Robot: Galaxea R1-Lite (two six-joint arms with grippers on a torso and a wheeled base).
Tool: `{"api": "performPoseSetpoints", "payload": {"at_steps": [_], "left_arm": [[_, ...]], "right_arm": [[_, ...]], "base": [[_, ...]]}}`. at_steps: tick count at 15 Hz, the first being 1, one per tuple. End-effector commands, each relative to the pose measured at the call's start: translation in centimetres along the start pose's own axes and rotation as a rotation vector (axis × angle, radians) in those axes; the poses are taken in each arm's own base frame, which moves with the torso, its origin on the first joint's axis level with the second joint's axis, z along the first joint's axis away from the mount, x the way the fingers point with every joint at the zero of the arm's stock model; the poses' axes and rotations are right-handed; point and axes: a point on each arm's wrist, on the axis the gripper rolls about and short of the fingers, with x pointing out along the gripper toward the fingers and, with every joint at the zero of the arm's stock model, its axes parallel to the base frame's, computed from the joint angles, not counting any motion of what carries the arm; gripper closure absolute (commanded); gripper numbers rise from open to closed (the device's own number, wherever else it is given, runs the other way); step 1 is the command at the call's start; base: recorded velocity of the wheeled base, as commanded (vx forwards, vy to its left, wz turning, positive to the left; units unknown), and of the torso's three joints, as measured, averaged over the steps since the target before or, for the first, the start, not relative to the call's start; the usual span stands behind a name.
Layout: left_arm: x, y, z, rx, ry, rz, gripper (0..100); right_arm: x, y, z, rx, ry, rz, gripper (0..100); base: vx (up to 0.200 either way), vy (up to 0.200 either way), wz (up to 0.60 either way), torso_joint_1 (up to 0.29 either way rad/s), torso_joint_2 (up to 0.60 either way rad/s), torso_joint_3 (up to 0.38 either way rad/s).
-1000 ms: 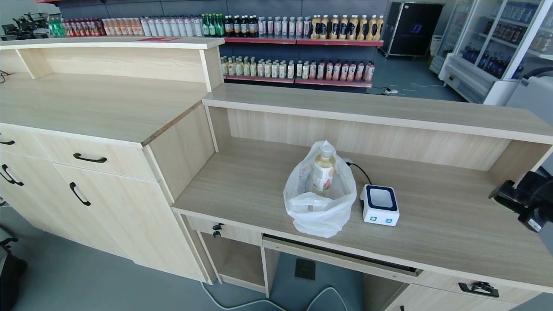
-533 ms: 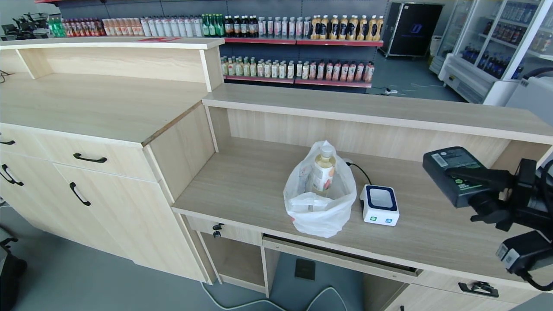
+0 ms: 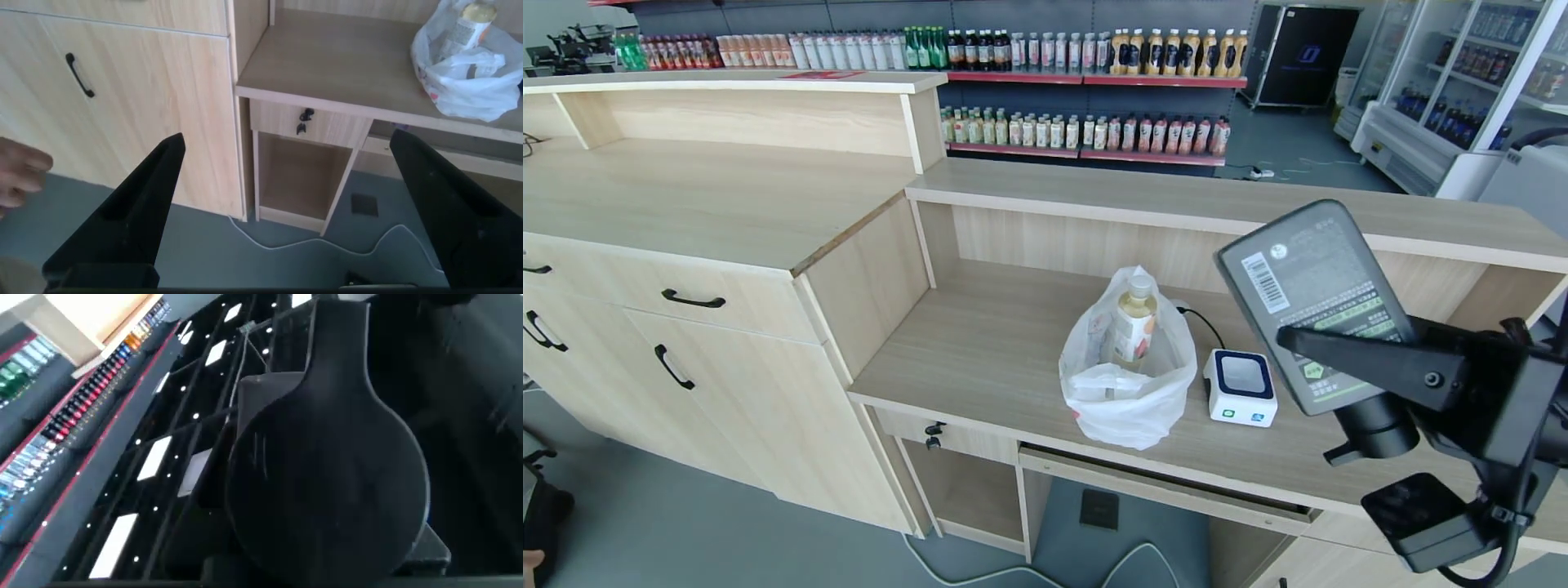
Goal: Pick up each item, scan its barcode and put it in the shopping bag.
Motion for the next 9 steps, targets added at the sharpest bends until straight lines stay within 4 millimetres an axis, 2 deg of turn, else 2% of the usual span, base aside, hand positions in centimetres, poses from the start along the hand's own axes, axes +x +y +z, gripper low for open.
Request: {"api": "performPoseSetpoints", "payload": {"at_steps": [1, 3, 9], "left_arm": [[0.0, 0.0, 0.0, -0.001, 0.001, 0.000, 0], [0.0, 0.0, 0.0, -0.001, 0.001, 0.000, 0], [0.0, 0.0, 0.0, -0.001, -0.001, 0.000, 0]], "right_arm": [[1.3, -0.8, 1.0, 0.013, -0.040, -0.077, 100], [2.4, -2.2, 2.2, 0.010, -0.088, -0.165, 100], [3.0, -3.3, 2.4, 0.030, -0.106, -0.230, 100]], "base": [[0.000, 0.000, 0.00, 0.000, 0.00, 0.000], [0.000, 0.000, 0.00, 0.000, 0.00, 0.000], [0.000, 0.000, 0.00, 0.000, 0.00, 0.000]]}}
